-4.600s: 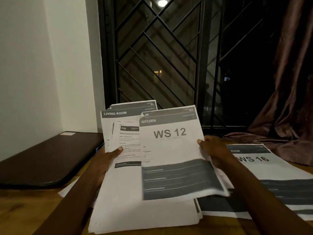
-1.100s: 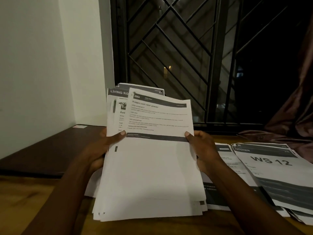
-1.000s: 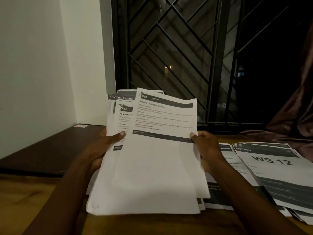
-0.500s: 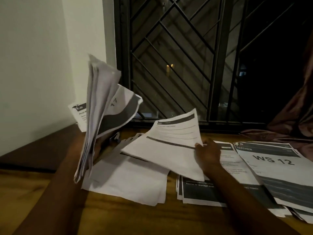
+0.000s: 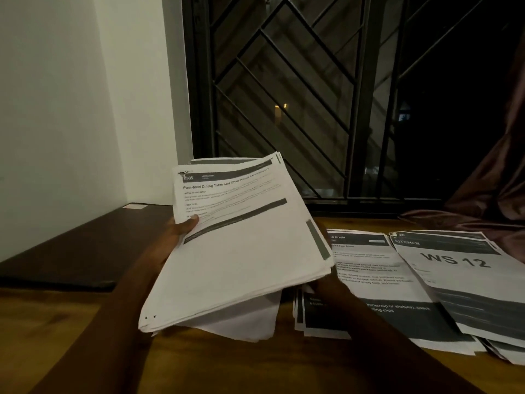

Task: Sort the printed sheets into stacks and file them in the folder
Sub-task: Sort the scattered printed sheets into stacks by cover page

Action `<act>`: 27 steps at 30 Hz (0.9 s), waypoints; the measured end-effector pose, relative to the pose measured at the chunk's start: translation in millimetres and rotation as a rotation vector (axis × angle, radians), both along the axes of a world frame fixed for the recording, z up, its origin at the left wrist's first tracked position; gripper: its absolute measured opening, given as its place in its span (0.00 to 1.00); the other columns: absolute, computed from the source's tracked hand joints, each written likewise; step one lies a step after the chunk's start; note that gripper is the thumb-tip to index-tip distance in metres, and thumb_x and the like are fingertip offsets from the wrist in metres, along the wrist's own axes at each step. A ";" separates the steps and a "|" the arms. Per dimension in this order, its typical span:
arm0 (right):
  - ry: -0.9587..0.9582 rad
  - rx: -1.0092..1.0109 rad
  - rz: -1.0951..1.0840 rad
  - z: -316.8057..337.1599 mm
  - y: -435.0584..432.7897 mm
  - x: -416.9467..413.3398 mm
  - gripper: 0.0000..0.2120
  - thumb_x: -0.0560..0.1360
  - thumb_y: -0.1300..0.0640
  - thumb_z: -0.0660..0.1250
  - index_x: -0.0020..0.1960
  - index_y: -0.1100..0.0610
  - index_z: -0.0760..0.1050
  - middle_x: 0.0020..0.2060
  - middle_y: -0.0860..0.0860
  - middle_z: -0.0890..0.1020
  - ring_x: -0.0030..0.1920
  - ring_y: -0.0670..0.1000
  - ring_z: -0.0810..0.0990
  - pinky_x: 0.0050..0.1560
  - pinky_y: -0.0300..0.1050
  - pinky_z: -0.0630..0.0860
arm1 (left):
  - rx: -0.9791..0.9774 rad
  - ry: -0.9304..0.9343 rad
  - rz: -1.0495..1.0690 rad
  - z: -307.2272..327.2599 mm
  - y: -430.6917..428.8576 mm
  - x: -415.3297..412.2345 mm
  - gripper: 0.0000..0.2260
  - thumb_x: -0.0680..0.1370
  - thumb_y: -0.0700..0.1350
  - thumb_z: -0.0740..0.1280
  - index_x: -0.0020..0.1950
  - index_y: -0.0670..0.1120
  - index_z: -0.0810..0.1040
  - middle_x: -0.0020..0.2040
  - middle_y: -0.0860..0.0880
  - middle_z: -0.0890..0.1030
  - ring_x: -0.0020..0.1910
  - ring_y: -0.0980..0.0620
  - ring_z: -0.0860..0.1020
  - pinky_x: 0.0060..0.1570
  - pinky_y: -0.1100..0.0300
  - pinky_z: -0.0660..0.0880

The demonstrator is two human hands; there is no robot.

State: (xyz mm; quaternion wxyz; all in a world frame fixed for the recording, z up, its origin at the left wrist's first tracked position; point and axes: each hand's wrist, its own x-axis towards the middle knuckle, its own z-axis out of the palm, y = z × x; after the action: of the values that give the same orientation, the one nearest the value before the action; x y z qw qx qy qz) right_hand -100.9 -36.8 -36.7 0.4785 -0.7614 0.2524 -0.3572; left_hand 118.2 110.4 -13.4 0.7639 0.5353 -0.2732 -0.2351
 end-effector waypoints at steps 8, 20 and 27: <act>-0.118 0.500 0.293 42.9 -14.7 -15.6 0.22 0.76 0.37 0.58 0.50 0.53 0.79 0.50 0.59 0.84 0.49 0.59 0.82 0.55 0.54 0.77 | -0.006 0.041 -0.179 -0.5 8.4 -19.9 0.34 0.65 0.50 0.77 0.68 0.42 0.73 0.60 0.39 0.80 0.49 0.43 0.84 0.41 0.52 0.82; -0.285 0.314 -0.162 27.9 -26.7 1.6 0.13 0.69 0.61 0.75 0.45 0.52 0.72 0.42 0.48 0.81 0.43 0.48 0.79 0.48 0.46 0.77 | -0.019 0.090 -0.321 -0.9 8.5 -29.1 0.17 0.78 0.43 0.63 0.68 0.45 0.74 0.62 0.41 0.80 0.58 0.40 0.80 0.52 0.43 0.79; -0.184 0.278 -0.229 25.1 -44.8 -1.7 0.11 0.79 0.57 0.63 0.59 0.57 0.77 0.52 0.51 0.80 0.51 0.51 0.77 0.54 0.45 0.74 | 0.019 0.050 -0.305 -1.5 9.0 -28.6 0.20 0.74 0.40 0.69 0.67 0.43 0.74 0.61 0.40 0.80 0.54 0.41 0.82 0.45 0.46 0.82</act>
State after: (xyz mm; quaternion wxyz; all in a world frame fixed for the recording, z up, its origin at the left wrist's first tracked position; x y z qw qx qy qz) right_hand -102.6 -81.7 -11.6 0.5563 -0.6185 0.3396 -0.4390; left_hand 89.6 119.3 -14.8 0.7208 0.4888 -0.3299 -0.3643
